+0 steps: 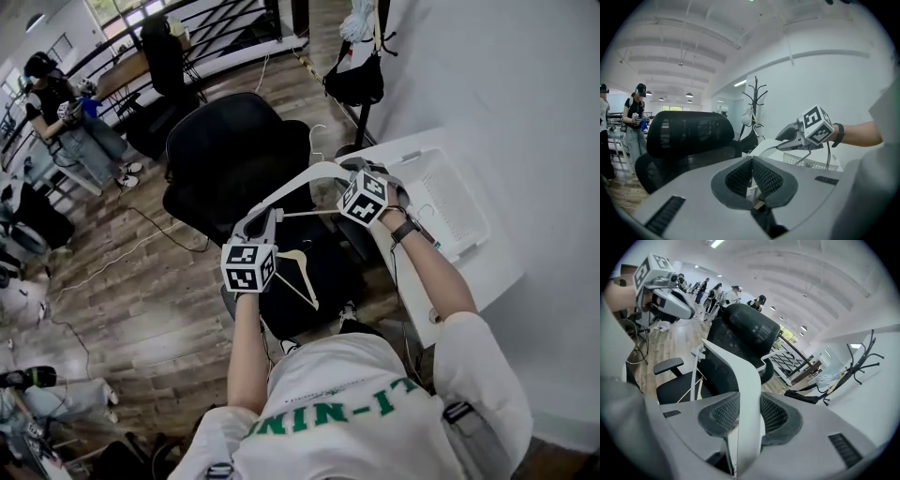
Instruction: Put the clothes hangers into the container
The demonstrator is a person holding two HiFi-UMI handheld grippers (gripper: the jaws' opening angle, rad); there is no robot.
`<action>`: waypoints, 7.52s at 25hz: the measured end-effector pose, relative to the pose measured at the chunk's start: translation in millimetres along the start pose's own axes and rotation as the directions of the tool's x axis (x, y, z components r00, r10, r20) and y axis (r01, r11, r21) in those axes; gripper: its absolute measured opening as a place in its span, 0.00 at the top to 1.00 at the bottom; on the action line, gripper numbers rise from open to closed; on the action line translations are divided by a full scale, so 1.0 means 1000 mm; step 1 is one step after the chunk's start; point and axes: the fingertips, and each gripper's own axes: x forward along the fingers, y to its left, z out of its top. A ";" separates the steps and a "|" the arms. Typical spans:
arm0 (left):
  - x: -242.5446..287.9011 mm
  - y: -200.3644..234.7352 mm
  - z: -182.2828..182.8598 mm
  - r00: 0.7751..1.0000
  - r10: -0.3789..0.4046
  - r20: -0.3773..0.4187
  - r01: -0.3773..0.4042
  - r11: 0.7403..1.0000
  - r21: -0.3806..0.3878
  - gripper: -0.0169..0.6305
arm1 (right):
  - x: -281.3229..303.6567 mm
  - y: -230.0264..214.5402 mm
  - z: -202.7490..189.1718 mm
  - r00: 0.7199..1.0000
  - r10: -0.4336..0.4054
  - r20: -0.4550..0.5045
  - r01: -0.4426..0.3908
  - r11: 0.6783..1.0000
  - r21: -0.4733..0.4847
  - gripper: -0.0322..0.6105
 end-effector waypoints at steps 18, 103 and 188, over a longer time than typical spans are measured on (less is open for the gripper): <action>0.114 -0.203 0.072 0.894 -0.446 0.038 0.433 0.884 0.177 0.95 | -0.165 -0.118 -0.180 0.908 -0.356 -0.223 0.412 0.859 0.304 0.72; 0.047 0.006 -0.001 0.999 -0.040 -0.010 0.039 0.998 -0.055 0.95 | 0.053 0.061 0.050 0.952 0.285 0.112 -0.297 0.947 0.118 0.44; 0.003 0.034 -0.186 0.978 0.080 -0.191 -0.139 0.937 -0.321 0.95 | 0.096 0.204 -0.097 0.984 0.180 -0.017 -0.110 0.672 0.732 0.76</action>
